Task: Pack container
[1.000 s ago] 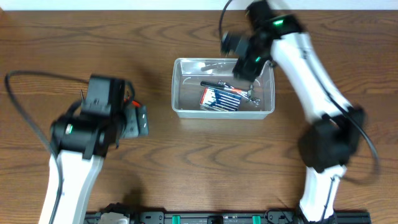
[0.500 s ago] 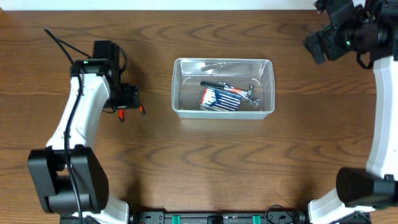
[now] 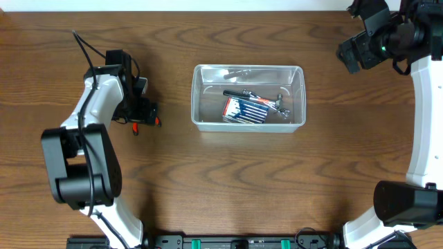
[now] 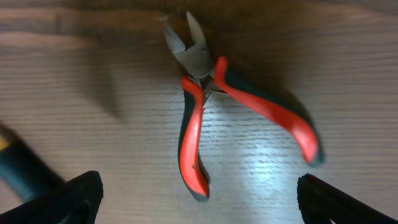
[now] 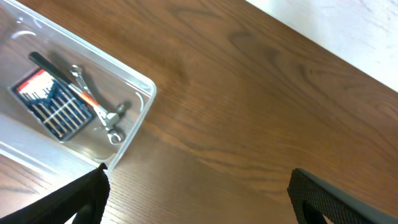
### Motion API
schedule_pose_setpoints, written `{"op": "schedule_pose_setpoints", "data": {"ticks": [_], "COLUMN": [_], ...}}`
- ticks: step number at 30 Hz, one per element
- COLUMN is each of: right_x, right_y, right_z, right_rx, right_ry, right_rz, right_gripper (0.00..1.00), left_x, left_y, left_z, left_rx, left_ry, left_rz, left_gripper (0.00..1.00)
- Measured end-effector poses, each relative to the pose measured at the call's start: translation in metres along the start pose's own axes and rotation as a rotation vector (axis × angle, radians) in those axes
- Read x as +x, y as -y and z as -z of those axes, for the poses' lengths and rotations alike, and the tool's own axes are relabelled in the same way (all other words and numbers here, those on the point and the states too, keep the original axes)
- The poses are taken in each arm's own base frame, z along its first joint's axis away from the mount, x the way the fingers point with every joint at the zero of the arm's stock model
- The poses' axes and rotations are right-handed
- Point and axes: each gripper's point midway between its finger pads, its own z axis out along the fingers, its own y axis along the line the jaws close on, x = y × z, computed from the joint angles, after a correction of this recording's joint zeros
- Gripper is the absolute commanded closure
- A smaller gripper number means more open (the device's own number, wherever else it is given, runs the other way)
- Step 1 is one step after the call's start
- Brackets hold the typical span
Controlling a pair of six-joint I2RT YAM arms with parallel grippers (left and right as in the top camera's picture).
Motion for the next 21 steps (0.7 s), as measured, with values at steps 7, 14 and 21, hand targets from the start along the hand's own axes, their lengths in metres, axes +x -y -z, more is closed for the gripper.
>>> {"op": "schedule_pose_setpoints", "data": {"ticks": [7, 14, 21], "right_x": [0.002, 0.002, 0.003], "right_y": [0.004, 0.004, 0.004], "right_z": [0.000, 0.000, 0.000], "right_rx": [0.021, 0.024, 0.023], "right_ry": [-0.012, -0.014, -0.017], "right_rz": [-0.002, -0.004, -0.005], "right_gripper": [0.06, 0.06, 0.07], "left_x": [0.003, 0.006, 0.000], "left_y": [-0.014, -0.019, -0.019], "left_z": [-0.014, -0.029, -0.030], "left_rx": [0.011, 0.021, 0.023], "left_ry": [-0.020, -0.045, -0.022], "left_rz": [0.035, 0.052, 0.050], "left_gripper": [0.02, 0.02, 0.16]}}
